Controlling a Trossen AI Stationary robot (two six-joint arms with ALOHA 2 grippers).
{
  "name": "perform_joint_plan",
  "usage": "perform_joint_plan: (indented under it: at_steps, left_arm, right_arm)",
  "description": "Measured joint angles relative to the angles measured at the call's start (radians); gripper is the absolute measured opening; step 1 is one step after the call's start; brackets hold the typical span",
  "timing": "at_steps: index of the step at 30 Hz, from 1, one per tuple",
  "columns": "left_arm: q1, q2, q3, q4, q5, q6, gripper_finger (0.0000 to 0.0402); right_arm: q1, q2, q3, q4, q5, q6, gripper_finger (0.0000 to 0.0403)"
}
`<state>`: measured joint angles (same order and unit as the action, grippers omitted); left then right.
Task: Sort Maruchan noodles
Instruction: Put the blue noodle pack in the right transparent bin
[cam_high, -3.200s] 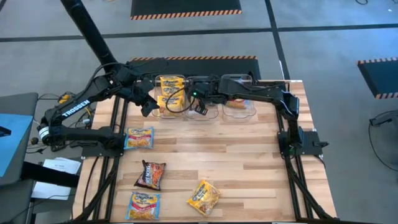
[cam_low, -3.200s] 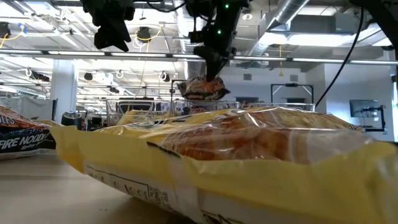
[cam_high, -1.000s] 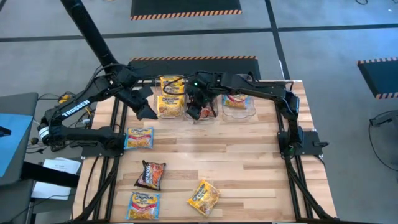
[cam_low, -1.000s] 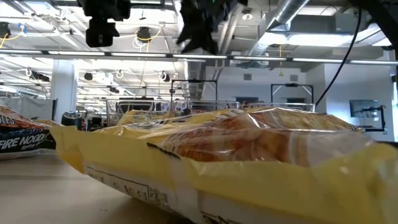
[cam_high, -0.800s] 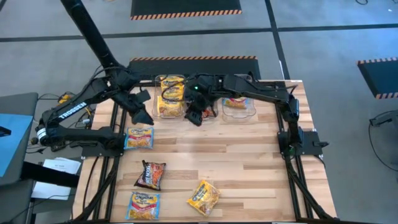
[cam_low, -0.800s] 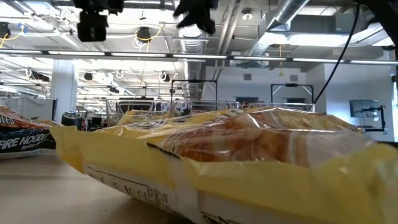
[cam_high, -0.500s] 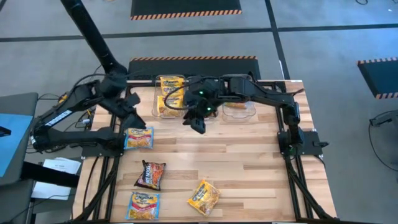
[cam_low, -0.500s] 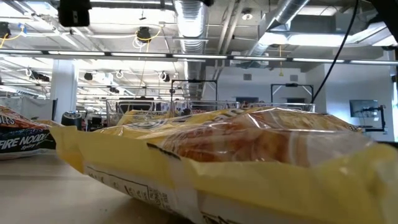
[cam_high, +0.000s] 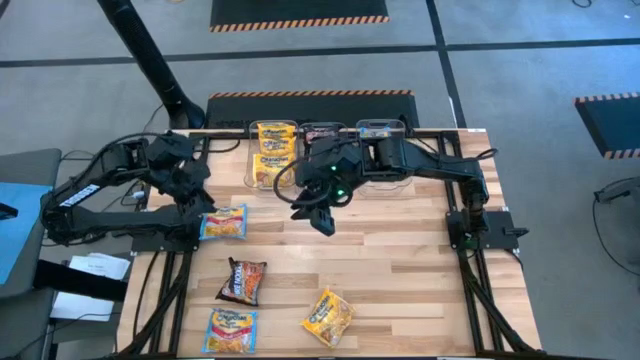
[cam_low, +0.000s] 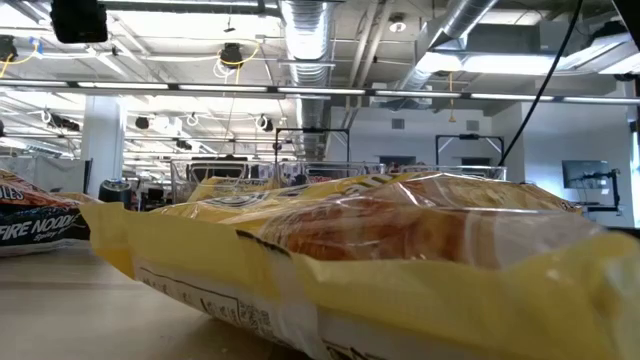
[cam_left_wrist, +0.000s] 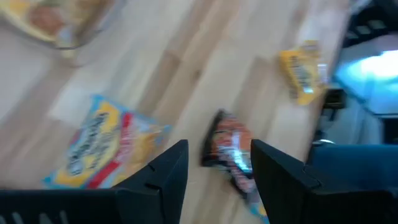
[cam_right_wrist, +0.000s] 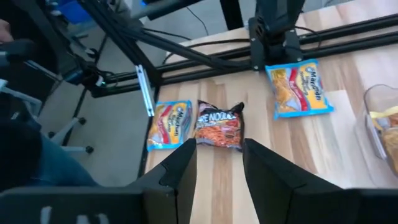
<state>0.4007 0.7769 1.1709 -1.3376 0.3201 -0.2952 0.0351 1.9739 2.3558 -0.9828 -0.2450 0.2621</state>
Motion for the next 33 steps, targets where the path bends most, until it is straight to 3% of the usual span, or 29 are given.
perform_joint_plan:
  at_steps: [4, 13, 24, 33]
  left_arm:
    - [-0.001, 0.001, -0.011, -0.004, -0.105, -0.017, 0.0175]
    - [-0.003, -0.043, -0.219, 0.017, -0.108, -0.081, 0.0177]
    - [-0.003, -0.030, -0.495, 0.191, -0.143, -0.184, 0.0176]
    - [-0.008, -0.022, -0.632, 0.321, -0.193, -0.284, 0.0176]
  right_arm:
    - [0.015, 0.000, -0.001, -0.006, 0.011, 0.001, 0.0154]
    - [0.024, 0.000, -0.001, -0.021, 0.012, 0.002, 0.0154]
    - [0.000, 0.000, -0.001, -0.026, 0.011, 0.001, 0.0154]
    - [-0.029, 0.000, -0.001, -0.028, 0.011, 0.001, 0.0154]
